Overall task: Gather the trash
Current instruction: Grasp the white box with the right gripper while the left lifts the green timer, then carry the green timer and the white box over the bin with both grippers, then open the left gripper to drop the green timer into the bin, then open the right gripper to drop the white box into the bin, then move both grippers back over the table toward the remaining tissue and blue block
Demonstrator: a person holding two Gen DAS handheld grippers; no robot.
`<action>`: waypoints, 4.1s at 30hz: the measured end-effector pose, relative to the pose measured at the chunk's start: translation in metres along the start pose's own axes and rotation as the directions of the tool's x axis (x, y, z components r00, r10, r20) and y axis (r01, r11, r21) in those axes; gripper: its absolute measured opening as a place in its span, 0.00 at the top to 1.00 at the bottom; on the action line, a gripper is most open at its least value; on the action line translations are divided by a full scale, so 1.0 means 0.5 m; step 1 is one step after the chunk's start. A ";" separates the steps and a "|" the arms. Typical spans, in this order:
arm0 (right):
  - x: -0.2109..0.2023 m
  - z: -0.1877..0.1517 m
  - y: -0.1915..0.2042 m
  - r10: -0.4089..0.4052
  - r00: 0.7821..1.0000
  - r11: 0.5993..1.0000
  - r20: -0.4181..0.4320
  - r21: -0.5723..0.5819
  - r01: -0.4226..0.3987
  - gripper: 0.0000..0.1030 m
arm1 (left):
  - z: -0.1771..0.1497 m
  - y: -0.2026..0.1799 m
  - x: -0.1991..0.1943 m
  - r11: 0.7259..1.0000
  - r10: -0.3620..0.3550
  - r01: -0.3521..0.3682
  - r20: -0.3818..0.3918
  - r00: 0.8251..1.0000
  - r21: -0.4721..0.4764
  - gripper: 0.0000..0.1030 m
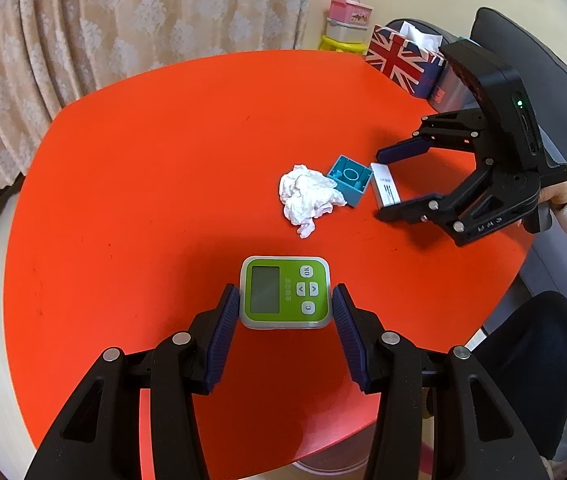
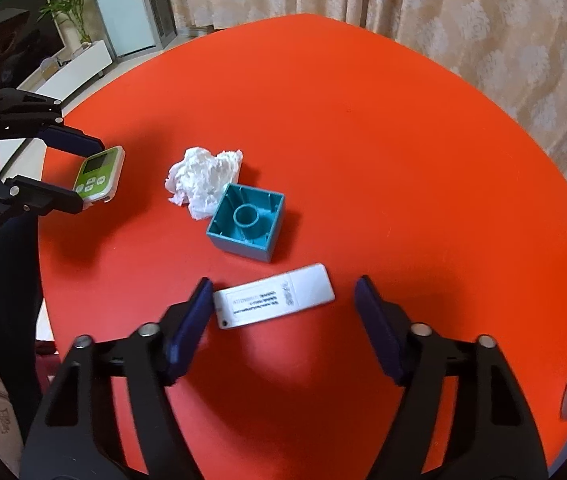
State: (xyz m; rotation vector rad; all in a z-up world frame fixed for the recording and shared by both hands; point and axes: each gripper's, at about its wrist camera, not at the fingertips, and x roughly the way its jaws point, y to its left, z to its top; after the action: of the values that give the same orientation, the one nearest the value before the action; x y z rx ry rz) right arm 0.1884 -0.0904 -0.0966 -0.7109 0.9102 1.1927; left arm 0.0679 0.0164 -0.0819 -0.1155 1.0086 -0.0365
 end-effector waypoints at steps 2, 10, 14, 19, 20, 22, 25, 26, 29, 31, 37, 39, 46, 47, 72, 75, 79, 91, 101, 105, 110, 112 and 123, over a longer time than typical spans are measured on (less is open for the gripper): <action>-0.001 0.003 0.002 0.003 1.000 1.000 0.006 -0.009 -0.003 0.43 | -0.001 0.001 0.000 1.000 0.000 0.000 0.001 1.000 -0.003 0.54; -0.018 0.006 0.010 -0.025 0.999 0.999 0.028 0.038 0.024 0.43 | -0.003 -0.002 -0.009 1.000 -0.007 0.007 0.013 1.000 0.004 0.54; -0.048 0.004 0.035 -0.061 0.998 0.994 0.033 0.092 0.058 0.43 | -0.006 -0.006 -0.023 1.000 -0.013 0.012 0.025 1.000 0.014 0.54; -0.093 -0.004 0.078 -0.107 0.994 0.977 0.029 0.188 0.100 0.43 | -0.016 -0.016 -0.049 0.999 -0.020 0.018 0.039 0.999 0.034 0.54; -0.099 -0.004 0.082 -0.111 0.993 0.974 0.028 0.202 0.103 0.43 | -0.018 -0.019 -0.053 0.999 -0.021 0.020 0.041 0.999 0.038 0.54; -0.121 -0.010 0.098 -0.122 0.992 0.960 0.029 0.257 0.111 0.43 | -0.024 -0.025 -0.065 0.999 -0.026 0.024 0.047 0.999 0.046 0.54; -0.149 -0.019 0.124 -0.149 0.988 0.943 0.029 0.305 0.133 0.43 | -0.037 -0.037 -0.082 0.998 -0.030 0.027 0.055 0.998 0.061 0.54; -0.158 -0.024 0.131 -0.150 0.988 0.939 0.032 0.317 0.133 0.43 | -0.042 -0.042 -0.088 0.997 -0.033 0.030 0.057 0.998 0.065 0.54; -0.190 -0.045 0.156 -0.163 0.986 0.923 0.047 0.361 0.135 0.43 | -0.060 -0.054 -0.109 0.996 -0.042 0.036 0.068 0.997 0.076 0.54; -0.206 -0.056 0.176 -0.168 0.984 0.916 0.059 0.378 0.134 0.43 | -0.069 -0.062 -0.120 0.996 -0.046 0.040 0.073 0.996 0.081 0.54; -0.235 -0.096 0.248 -0.171 0.982 0.913 0.085 0.388 0.126 0.43 | -0.108 -0.096 -0.142 0.992 -0.066 0.057 0.081 0.995 0.108 0.54; -0.238 -0.107 0.266 -0.168 0.982 0.913 0.091 0.390 0.120 0.43 | -0.122 -0.106 -0.146 0.991 -0.076 0.066 0.080 0.994 0.115 0.54; -0.240 -0.145 0.323 -0.166 0.981 0.912 0.103 0.395 0.113 0.43 | -0.171 -0.127 -0.150 0.989 -0.088 0.079 0.072 0.994 0.121 0.54; -0.241 -0.150 0.330 -0.167 0.980 0.911 0.107 0.396 0.112 0.43 | -0.177 -0.129 -0.149 0.990 -0.087 0.078 0.070 0.994 0.122 0.54; -0.241 -0.193 0.360 -0.176 0.976 0.905 0.130 0.411 0.108 0.43 | -0.217 -0.143 -0.131 0.992 -0.094 0.086 0.087 0.992 0.092 0.12; -0.241 -0.194 0.360 -0.174 0.976 0.906 0.131 0.410 0.107 0.43 | -0.219 -0.137 -0.130 0.994 -0.087 0.081 0.088 0.992 0.076 0.09; -0.238 -0.196 0.366 -0.172 0.976 0.907 0.132 0.408 0.104 0.43 | -0.225 -0.130 -0.137 0.995 -0.077 0.071 0.095 0.993 0.063 0.08; -0.234 -0.194 0.382 -0.153 0.979 0.916 0.138 0.391 0.088 0.43 | -0.225 -0.110 -0.167 0.999 -0.048 0.045 0.133 0.990 0.028 0.07; -0.199 -0.176 0.406 -0.101 0.987 0.933 0.128 0.356 0.049 0.43 | -0.238 -0.071 -0.190 1.000 -0.023 0.025 0.153 0.988 -0.013 0.07; -0.191 -0.166 0.413 -0.085 0.988 0.939 0.130 0.342 0.036 0.43 | -0.243 -0.061 -0.193 1.000 -0.016 0.020 0.153 0.988 -0.023 0.07; -0.194 -0.165 0.408 -0.123 0.982 0.931 0.146 0.361 0.063 0.09 | -0.243 -0.058 -0.195 1.000 -0.009 0.014 0.153 0.988 -0.026 0.07; -0.193 -0.166 0.400 -0.130 0.982 0.922 0.137 0.380 0.069 0.07 | -0.243 -0.059 -0.194 1.000 -0.009 0.013 0.151 0.989 -0.025 0.07; -0.200 -0.178 0.375 -0.151 0.981 0.901 0.124 0.425 0.085 0.05 | -0.241 -0.069 -0.191 1.000 -0.019 0.020 0.141 0.990 -0.008 0.07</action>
State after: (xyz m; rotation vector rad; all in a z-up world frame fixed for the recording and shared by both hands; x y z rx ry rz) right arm -0.0235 -0.1681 -0.0500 -0.3159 0.9383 0.8892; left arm -0.0839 -0.0195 -0.0612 -0.1350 0.8664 -0.0408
